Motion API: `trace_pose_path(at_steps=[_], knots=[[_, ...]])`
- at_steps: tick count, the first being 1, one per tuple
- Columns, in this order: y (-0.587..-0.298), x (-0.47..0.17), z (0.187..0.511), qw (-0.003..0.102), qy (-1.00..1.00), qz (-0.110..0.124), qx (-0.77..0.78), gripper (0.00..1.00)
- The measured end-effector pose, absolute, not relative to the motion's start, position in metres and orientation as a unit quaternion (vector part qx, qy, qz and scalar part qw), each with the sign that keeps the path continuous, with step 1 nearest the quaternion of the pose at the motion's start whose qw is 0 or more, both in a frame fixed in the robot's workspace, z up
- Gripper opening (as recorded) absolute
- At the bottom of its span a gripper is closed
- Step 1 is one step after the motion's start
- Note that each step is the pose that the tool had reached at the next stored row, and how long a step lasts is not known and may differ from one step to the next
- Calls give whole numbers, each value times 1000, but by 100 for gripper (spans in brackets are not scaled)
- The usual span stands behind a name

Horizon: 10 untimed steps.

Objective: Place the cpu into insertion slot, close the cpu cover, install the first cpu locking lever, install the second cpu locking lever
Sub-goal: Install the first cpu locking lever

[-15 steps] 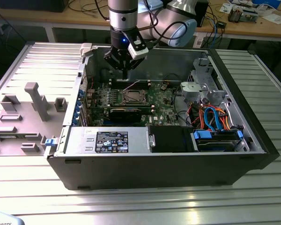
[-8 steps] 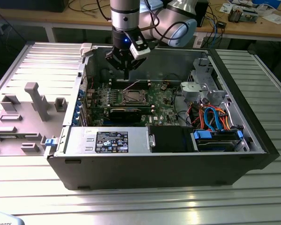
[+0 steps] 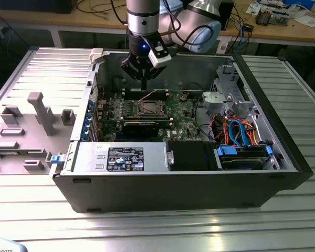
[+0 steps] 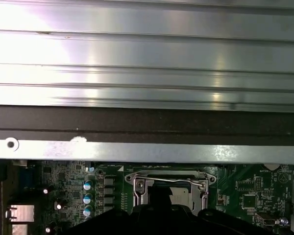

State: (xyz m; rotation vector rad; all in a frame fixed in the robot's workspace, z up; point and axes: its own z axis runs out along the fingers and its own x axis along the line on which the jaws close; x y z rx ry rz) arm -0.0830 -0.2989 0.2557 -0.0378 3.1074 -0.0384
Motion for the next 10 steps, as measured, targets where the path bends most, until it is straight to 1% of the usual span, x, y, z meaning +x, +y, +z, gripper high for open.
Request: trace_pose_path(at_steps=[10], knots=[[-296,-77,250,17,1000,-13,-11,11]])
